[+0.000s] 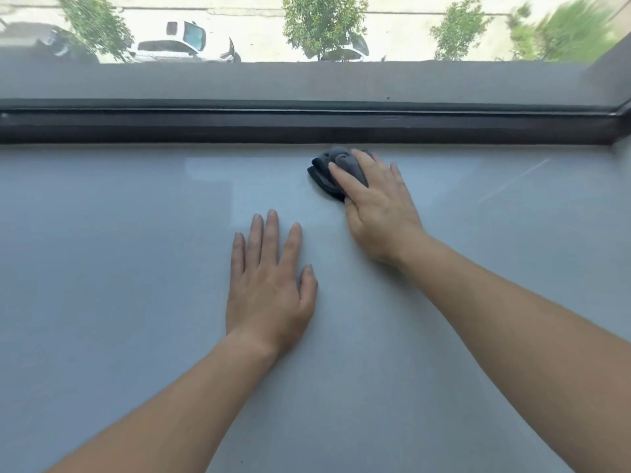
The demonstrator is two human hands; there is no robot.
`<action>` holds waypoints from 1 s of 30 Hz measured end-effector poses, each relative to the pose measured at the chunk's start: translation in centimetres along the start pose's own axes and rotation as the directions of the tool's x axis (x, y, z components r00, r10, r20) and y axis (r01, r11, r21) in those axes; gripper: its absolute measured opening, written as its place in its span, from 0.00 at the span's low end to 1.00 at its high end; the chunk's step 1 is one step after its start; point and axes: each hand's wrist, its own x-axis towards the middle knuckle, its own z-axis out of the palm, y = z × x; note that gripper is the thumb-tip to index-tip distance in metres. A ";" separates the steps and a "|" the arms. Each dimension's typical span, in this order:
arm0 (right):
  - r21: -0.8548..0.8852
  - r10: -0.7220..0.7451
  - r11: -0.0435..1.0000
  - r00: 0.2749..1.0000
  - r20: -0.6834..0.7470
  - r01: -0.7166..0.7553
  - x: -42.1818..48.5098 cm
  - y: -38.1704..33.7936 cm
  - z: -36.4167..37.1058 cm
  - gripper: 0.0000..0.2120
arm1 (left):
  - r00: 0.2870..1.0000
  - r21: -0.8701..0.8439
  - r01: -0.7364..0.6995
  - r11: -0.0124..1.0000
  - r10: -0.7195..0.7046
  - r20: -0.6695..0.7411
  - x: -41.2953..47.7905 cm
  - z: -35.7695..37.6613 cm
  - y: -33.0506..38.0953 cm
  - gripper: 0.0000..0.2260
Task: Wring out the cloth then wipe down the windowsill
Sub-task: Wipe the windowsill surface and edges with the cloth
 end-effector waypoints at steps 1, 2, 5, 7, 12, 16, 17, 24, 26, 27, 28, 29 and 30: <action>-0.004 0.022 1.000 1.000 -0.002 -0.022 0.0 1.5 -0.4 0.27 | 1.000 0.002 -0.003 1.000 0.003 0.004 0.0 0.0 0.0 0.29; -0.008 0.061 0.998 0.998 -0.018 -0.061 -0.2 3.4 -0.9 0.27 | 1.000 0.004 -0.004 1.000 0.004 0.006 0.0 -0.1 0.0 0.29; 0.012 0.250 0.968 0.964 -0.094 -0.250 -1.5 9.7 -3.1 0.27 | 1.000 0.015 -0.001 1.000 0.000 0.010 0.0 0.0 0.0 0.29; 0.028 0.401 0.916 0.904 -0.149 -0.401 -2.2 10.6 -3.2 0.26 | 1.000 0.023 0.002 1.000 -0.002 0.001 0.0 0.1 0.0 0.29; 0.024 0.226 0.974 0.972 -0.071 -0.225 -4.9 7.5 -2.0 0.26 | 1.000 0.025 0.006 1.000 -0.006 0.004 -0.1 0.0 0.1 0.29; -0.013 0.280 0.960 0.958 -0.059 -0.281 -5.2 12.9 -3.8 0.27 | 1.000 0.022 0.003 1.000 -0.003 -0.008 -0.2 0.0 0.2 0.30; -0.002 0.382 0.923 0.917 -0.117 -0.385 -4.9 13.5 -3.9 0.28 | 1.000 0.019 0.004 1.000 -0.004 -0.015 -0.2 0.0 0.3 0.30; 0.038 0.063 0.997 0.998 -0.001 -0.063 -10.9 6.3 -1.9 0.25 | 0.999 0.010 0.006 1.000 -0.006 -0.038 -0.3 0.1 0.8 0.27; 0.019 -0.048 0.999 0.998 0.047 0.048 -11.2 7.7 -2.5 0.25 | 0.997 0.004 -0.023 1.000 0.023 -0.070 -0.6 0.0 1.5 0.25; -0.005 -0.043 0.999 0.998 0.037 0.043 -10.5 9.1 -2.7 0.25 | 0.995 -0.013 -0.043 0.999 0.042 -0.085 -0.8 -0.1 2.1 0.25; -0.020 0.017 1.000 1.000 0.007 -0.017 -9.4 10.5 -2.9 0.25 | 0.994 -0.042 -0.061 0.997 0.057 -0.095 -1.1 -0.1 3.0 0.24; -0.014 0.115 0.993 0.993 -0.032 -0.115 -8.3 11.7 -3.1 0.25 | 0.993 -0.075 -0.075 0.994 0.067 -0.095 -1.6 0.0 4.1 0.24; 0.010 0.214 0.977 0.974 -0.070 -0.214 -7.4 12.5 -3.4 0.25 | 0.993 -0.108 -0.081 0.991 0.072 -0.089 -2.3 0.2 5.4 0.24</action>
